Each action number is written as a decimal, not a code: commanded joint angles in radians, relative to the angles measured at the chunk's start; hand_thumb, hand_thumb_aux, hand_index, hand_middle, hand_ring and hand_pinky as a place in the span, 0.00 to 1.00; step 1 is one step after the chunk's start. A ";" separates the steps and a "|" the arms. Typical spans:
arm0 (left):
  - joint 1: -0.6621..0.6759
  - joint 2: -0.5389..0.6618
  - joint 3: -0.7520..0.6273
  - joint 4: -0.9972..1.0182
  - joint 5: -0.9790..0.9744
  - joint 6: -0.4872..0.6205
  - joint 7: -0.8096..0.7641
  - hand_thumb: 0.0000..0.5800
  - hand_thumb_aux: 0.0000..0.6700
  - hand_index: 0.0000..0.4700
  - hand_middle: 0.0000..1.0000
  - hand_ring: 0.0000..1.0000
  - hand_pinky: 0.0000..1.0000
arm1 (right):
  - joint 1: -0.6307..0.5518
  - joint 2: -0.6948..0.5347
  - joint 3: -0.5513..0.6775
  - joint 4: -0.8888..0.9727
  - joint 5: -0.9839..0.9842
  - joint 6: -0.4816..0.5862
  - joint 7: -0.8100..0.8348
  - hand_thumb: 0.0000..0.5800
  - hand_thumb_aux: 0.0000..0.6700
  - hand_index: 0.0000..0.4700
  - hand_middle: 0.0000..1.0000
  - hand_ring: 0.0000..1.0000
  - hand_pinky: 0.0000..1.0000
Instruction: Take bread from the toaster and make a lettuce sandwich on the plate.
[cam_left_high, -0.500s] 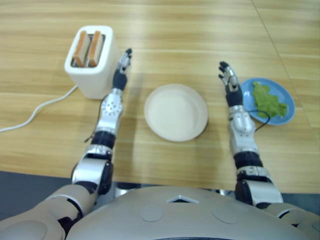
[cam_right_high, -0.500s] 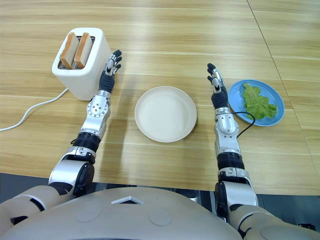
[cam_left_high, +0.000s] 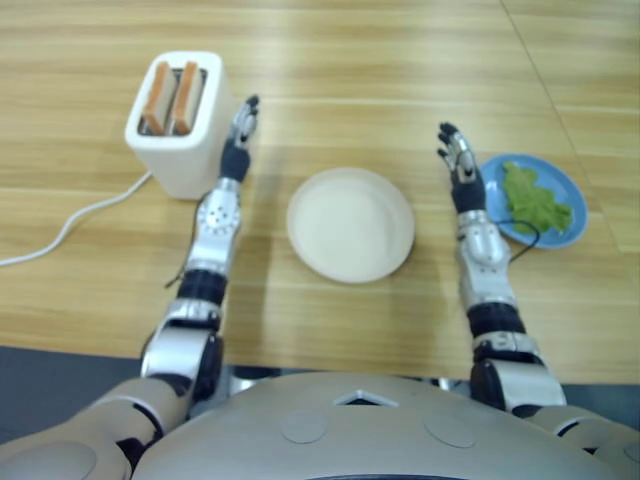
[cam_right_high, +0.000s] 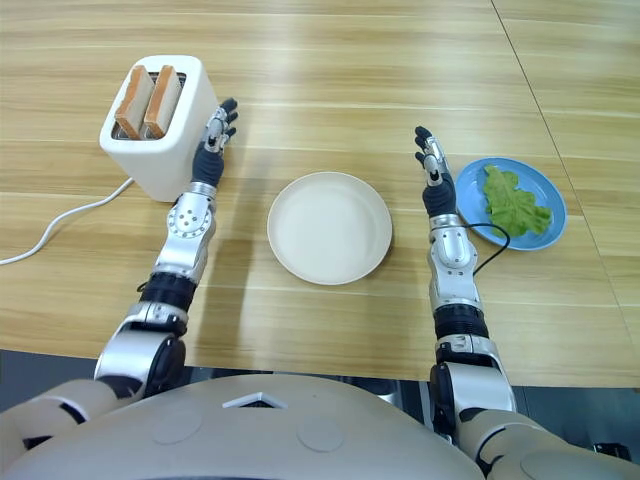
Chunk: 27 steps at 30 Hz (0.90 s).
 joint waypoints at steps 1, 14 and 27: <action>0.036 0.084 0.051 -0.568 0.038 0.180 -0.048 0.00 0.00 0.00 0.00 0.00 0.00 | 0.009 0.002 0.006 0.008 0.000 0.011 0.004 0.00 0.00 0.00 0.00 0.00 0.00; 0.039 0.495 0.113 -0.187 0.631 0.547 0.102 0.00 0.00 0.00 0.00 0.00 0.00 | -0.014 0.010 0.017 0.048 -0.008 0.006 0.003 0.00 0.00 0.00 0.00 0.00 0.00; -0.082 0.490 -0.063 0.087 0.734 0.649 0.176 0.00 0.00 0.00 0.00 0.00 0.00 | 0.000 0.000 0.023 0.043 -0.004 0.009 0.007 0.00 0.00 0.00 0.00 0.00 0.00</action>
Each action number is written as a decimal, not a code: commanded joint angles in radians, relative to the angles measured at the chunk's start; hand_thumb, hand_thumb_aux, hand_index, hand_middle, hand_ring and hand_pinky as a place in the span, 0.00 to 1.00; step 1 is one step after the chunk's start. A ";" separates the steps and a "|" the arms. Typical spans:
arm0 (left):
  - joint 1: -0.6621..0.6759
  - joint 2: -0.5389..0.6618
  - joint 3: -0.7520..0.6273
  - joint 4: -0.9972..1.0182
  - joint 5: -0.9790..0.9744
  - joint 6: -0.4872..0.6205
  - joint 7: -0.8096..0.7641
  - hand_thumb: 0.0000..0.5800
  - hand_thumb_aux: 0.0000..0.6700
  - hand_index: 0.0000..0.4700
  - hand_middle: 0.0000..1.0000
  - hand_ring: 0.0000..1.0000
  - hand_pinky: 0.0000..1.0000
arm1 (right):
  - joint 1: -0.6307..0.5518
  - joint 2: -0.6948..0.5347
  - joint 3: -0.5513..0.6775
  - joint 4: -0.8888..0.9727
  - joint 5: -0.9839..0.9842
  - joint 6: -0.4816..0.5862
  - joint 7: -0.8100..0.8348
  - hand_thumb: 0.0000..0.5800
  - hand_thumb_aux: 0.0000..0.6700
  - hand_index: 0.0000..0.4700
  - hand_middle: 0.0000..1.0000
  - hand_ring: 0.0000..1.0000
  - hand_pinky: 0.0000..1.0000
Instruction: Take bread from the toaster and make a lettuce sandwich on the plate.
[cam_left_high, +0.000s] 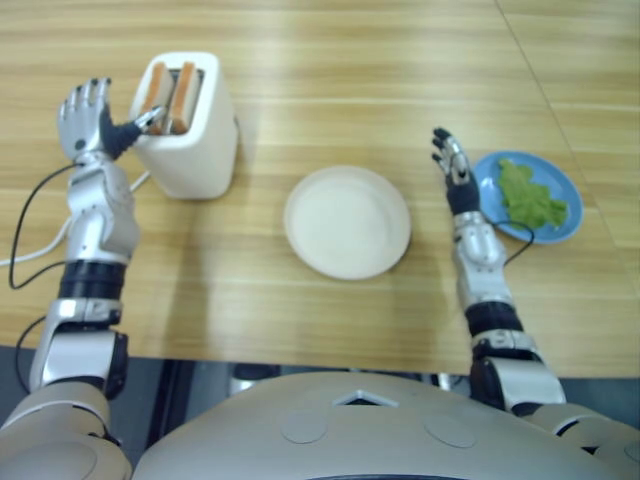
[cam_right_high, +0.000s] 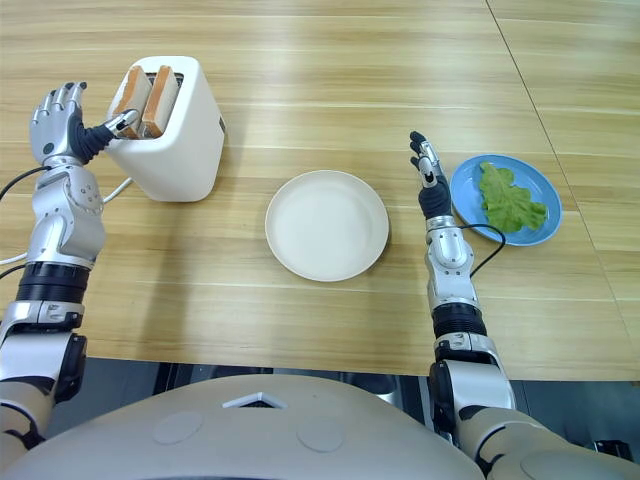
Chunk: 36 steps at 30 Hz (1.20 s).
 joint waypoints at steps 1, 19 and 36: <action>-0.005 -0.003 -0.042 0.023 0.020 0.031 0.009 0.00 0.00 0.00 0.00 0.00 0.00 | 0.014 -0.006 0.000 0.004 -0.002 0.008 0.003 0.00 0.00 0.00 0.00 0.00 0.00; 0.020 -0.005 -0.028 -0.131 0.031 0.011 0.203 1.00 1.00 0.98 0.00 0.00 0.00 | 0.030 -0.010 0.005 0.006 -0.008 0.013 -0.005 0.00 0.00 0.00 0.00 0.00 0.00; 0.086 -0.170 0.058 -0.561 -0.449 -0.357 0.118 1.00 1.00 0.98 1.00 1.00 1.00 | 0.023 -0.006 0.022 0.044 -0.028 0.024 -0.018 0.00 0.00 0.00 0.00 0.00 0.00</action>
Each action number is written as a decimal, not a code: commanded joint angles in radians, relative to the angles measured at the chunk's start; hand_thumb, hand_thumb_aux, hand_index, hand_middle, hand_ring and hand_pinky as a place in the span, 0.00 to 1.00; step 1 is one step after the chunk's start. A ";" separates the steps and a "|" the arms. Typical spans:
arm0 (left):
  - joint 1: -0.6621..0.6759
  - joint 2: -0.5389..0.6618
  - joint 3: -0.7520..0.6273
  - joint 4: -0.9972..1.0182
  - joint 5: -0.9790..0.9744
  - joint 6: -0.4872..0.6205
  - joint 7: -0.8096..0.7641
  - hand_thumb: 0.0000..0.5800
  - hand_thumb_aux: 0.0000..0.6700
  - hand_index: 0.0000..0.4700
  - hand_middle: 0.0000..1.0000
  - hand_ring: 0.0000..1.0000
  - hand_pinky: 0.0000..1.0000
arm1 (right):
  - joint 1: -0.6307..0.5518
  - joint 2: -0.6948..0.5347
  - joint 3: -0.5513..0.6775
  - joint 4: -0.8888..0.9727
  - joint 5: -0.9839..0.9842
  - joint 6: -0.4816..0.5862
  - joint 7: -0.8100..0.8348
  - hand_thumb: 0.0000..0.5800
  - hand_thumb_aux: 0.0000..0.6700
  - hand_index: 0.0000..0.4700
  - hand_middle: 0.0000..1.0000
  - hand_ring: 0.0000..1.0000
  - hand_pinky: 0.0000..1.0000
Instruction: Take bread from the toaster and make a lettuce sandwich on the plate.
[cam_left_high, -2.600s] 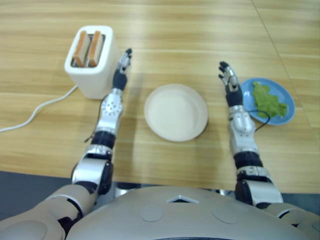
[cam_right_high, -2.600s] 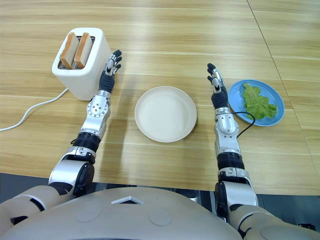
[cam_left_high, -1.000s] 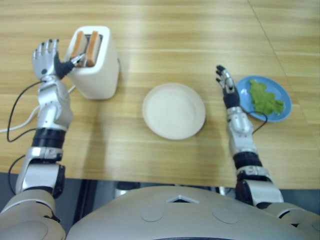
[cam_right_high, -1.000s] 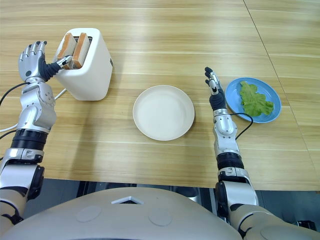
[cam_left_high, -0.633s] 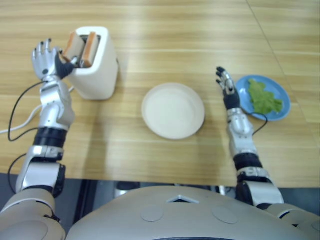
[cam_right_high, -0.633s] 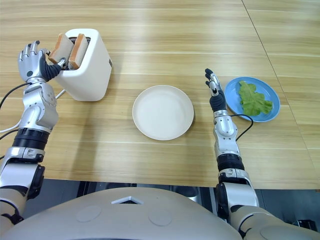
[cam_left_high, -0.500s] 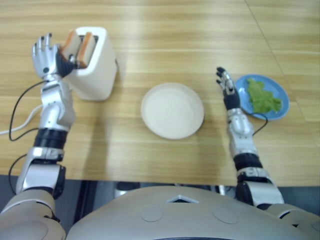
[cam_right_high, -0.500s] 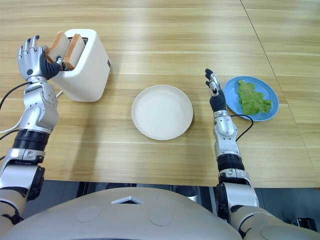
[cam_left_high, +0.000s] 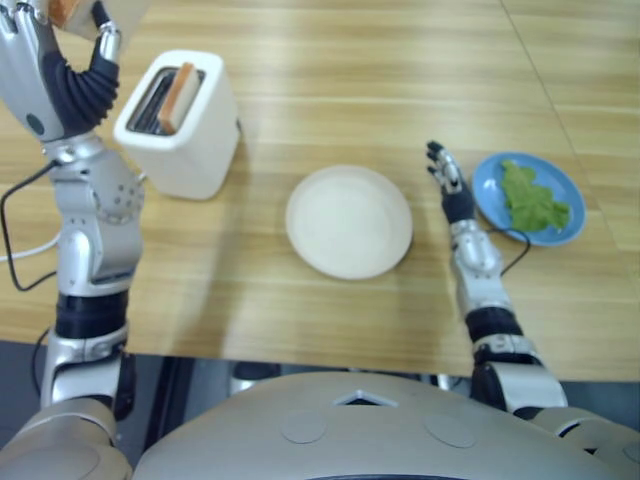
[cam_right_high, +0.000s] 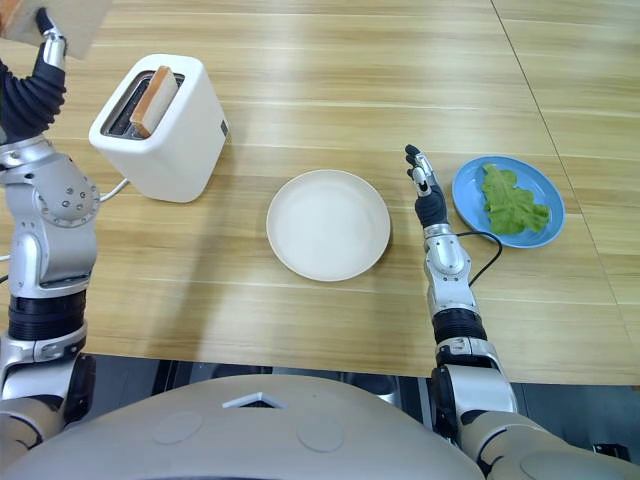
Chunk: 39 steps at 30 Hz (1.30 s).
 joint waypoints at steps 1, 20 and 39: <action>-0.020 -0.074 -0.082 0.100 -0.240 -0.069 -0.221 1.00 1.00 0.98 1.00 1.00 1.00 | 0.002 0.000 0.002 0.006 -0.006 0.015 -0.005 0.00 0.00 0.00 0.00 0.00 0.00; 0.065 -0.289 -0.483 0.460 -0.285 0.122 -0.642 1.00 1.00 0.98 1.00 1.00 1.00 | 0.083 -0.118 -0.075 -0.243 0.014 0.074 0.001 0.00 0.00 0.00 0.00 0.00 0.00; 0.056 -0.212 -0.472 0.291 0.042 0.197 -0.511 0.00 0.00 0.00 0.00 0.00 0.00 | 0.118 -0.744 0.158 -0.112 -0.994 0.416 -0.364 0.00 0.00 0.00 0.00 0.00 0.00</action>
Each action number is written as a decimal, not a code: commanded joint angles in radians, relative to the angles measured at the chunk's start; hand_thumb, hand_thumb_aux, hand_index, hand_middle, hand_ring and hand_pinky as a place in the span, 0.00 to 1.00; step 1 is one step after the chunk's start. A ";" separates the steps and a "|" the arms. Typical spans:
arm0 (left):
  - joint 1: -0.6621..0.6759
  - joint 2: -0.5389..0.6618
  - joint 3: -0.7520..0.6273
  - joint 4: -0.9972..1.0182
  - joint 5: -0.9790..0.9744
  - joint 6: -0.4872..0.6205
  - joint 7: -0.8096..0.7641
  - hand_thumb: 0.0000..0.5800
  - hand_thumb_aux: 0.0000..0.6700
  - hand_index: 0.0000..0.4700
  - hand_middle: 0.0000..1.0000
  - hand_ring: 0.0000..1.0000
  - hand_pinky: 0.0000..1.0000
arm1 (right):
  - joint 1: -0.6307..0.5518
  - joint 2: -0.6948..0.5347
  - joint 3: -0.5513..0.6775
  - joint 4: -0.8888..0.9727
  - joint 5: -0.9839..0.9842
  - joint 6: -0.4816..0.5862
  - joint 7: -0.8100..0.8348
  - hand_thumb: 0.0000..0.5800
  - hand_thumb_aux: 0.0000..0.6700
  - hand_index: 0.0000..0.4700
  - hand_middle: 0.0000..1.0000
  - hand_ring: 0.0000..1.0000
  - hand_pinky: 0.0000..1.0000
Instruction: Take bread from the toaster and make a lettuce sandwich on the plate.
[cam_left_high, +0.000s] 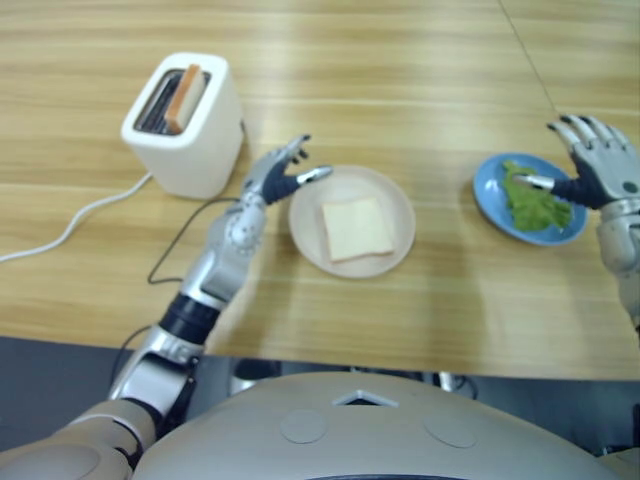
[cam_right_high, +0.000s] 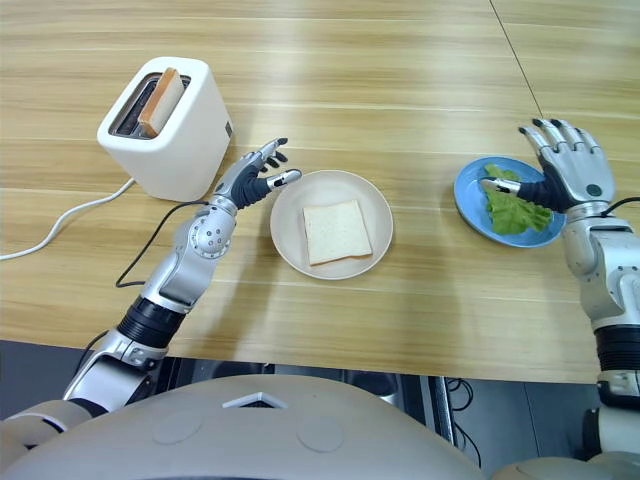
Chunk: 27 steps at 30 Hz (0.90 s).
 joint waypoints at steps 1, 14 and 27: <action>0.009 -0.003 0.000 0.009 0.014 0.013 -0.012 0.00 0.00 0.00 0.00 0.00 0.00 | -0.061 -0.029 0.145 0.190 -0.120 0.036 -0.030 0.00 0.00 0.00 0.00 0.00 0.00; 0.029 -0.053 0.018 0.025 -0.112 -0.004 -0.103 0.00 0.00 0.00 0.00 0.00 0.00 | -0.311 0.058 0.443 0.687 -0.155 0.024 -0.152 0.00 0.00 0.00 0.00 0.00 0.00; 0.039 -0.046 0.025 0.026 -0.102 -0.010 -0.099 0.00 0.00 0.00 0.00 0.00 0.00 | -0.322 0.035 0.469 0.633 -0.046 -0.001 -0.183 1.00 1.00 0.98 0.01 0.01 0.01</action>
